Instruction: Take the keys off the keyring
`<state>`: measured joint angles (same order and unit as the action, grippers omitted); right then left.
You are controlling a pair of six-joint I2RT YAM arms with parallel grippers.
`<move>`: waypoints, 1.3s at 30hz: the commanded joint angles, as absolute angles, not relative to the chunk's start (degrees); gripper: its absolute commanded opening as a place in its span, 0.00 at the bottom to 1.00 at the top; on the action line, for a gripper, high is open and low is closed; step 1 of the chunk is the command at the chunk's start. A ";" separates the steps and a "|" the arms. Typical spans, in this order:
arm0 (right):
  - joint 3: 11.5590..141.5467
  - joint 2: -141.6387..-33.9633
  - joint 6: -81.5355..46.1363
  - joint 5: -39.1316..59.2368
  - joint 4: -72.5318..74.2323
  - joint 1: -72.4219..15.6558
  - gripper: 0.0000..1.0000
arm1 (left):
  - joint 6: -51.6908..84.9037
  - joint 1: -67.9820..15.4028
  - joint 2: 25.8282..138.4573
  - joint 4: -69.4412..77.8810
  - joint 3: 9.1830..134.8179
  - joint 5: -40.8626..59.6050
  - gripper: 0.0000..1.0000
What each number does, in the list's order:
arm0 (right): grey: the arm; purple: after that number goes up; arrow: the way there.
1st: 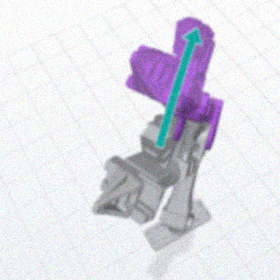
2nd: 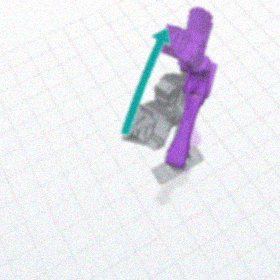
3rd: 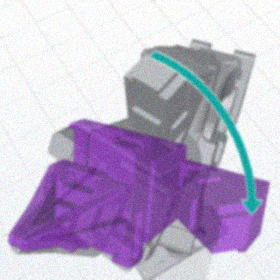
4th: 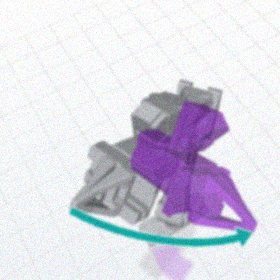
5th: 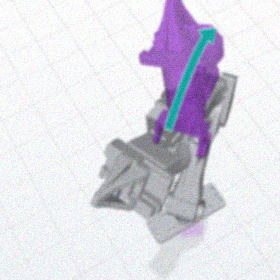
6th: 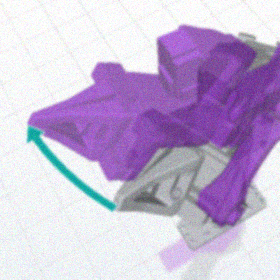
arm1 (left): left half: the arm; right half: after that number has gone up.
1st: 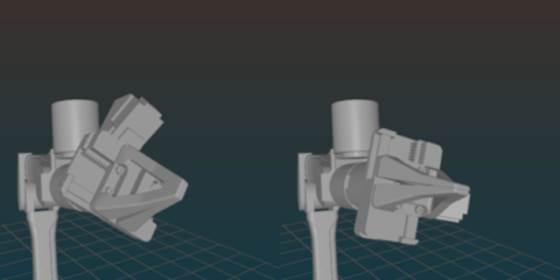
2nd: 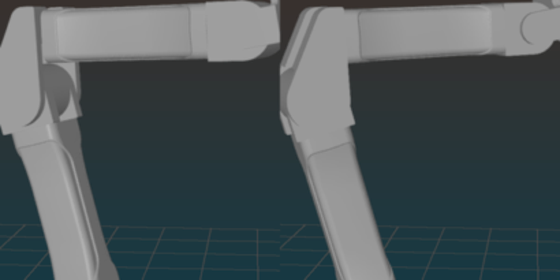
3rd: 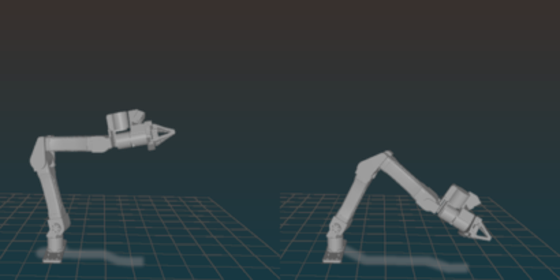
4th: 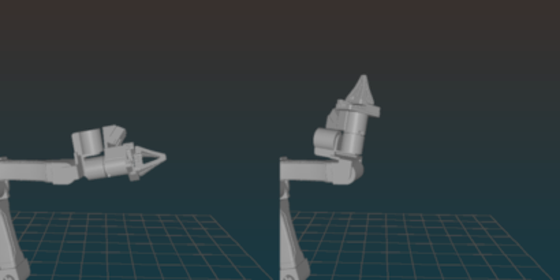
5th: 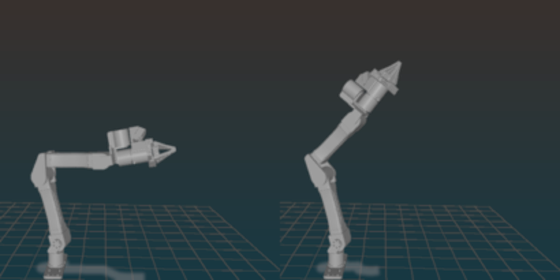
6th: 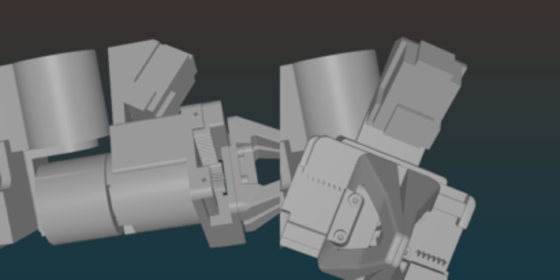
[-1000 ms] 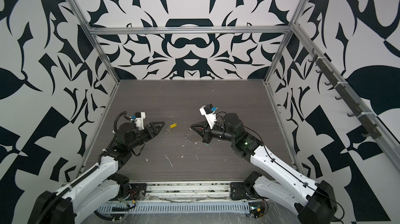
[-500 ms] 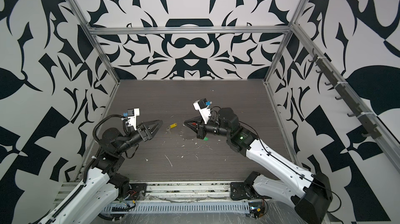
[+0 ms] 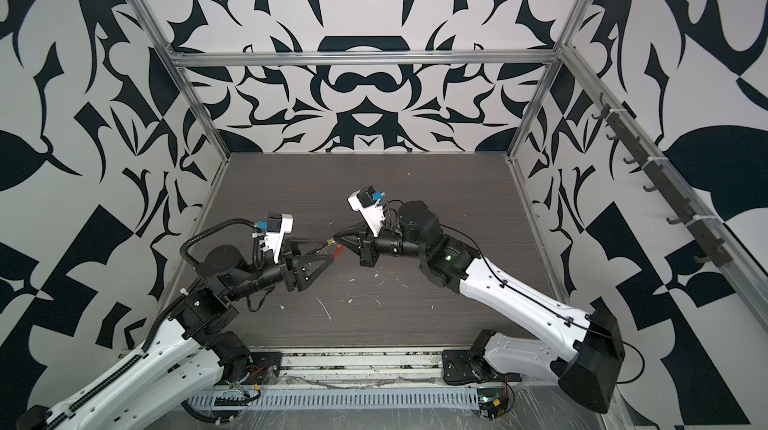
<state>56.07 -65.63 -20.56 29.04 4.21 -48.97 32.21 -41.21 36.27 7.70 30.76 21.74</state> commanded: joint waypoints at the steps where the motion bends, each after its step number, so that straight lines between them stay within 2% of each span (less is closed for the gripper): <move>1: 59.20 -65.13 -19.35 27.95 6.61 -49.96 0.00 | 27.60 -42.40 36.38 3.18 32.34 17.66 0.62; 4: 59.38 -65.12 -19.47 27.86 6.70 -50.35 0.00 | 27.33 -42.97 36.28 2.64 32.44 16.73 0.46; 7: 59.49 -65.04 -19.69 27.91 6.81 -50.62 0.00 | 27.33 -43.15 36.18 2.64 32.43 16.01 0.36; 24: 59.55 -65.65 -20.39 26.59 6.65 -50.88 0.00 | 30.72 -43.59 33.53 3.70 31.65 12.90 0.02; 32: 58.57 -63.39 -19.56 25.11 5.43 -50.83 0.34 | 34.51 -43.58 33.43 0.98 32.49 7.75 0.00; 34: 57.77 -61.90 -19.20 24.25 4.81 -50.88 0.38 | 35.21 -43.59 33.62 0.10 33.18 6.87 0.00; 39: 53.78 -57.02 -17.81 20.19 2.32 -50.86 0.39 | 37.38 -43.59 33.14 -1.05 35.23 5.42 0.00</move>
